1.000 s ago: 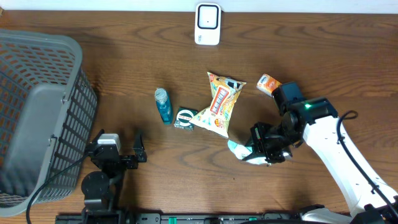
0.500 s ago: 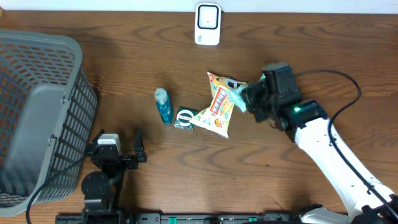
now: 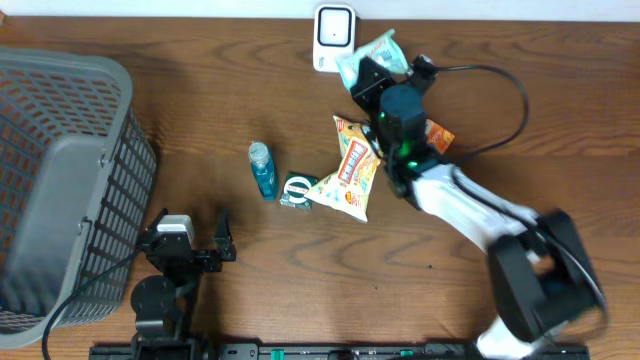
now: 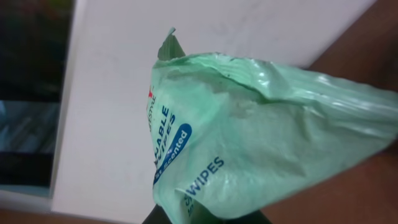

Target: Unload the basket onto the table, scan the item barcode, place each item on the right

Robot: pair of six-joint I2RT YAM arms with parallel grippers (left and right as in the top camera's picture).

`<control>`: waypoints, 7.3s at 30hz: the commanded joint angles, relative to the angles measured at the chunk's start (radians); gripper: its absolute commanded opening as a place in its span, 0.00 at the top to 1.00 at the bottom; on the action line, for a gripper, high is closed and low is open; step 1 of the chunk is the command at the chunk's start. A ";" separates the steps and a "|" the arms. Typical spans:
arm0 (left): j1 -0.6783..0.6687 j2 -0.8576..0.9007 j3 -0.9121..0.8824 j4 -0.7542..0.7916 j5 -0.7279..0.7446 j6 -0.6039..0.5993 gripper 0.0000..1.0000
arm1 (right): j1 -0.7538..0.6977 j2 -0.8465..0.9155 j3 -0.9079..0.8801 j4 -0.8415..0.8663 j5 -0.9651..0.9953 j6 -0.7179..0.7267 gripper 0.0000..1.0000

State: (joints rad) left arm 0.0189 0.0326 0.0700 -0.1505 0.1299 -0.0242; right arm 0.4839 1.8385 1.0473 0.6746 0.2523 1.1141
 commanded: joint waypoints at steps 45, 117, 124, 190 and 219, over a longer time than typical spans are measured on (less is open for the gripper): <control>0.005 -0.002 -0.016 -0.027 0.012 0.013 0.00 | -0.154 0.507 1.099 -1.146 0.598 -0.319 0.99; 0.005 -0.002 -0.016 -0.027 0.012 0.013 0.00 | -0.314 0.157 0.499 -1.577 -0.284 -0.813 0.35; 0.005 -0.002 -0.016 -0.027 0.012 0.013 0.00 | -0.313 0.158 0.445 -1.447 -0.251 -1.179 0.36; 0.005 -0.002 -0.016 -0.027 0.013 0.013 0.00 | -0.238 0.035 0.253 -1.307 -0.186 -1.112 0.53; 0.005 -0.002 -0.016 -0.027 0.012 0.013 0.00 | -0.195 0.195 0.480 -1.779 -0.363 -0.715 0.98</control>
State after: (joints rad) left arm 0.0189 0.0338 0.0700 -0.1509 0.1291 -0.0246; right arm 0.2886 2.0365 1.4494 -1.0389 0.0643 0.2802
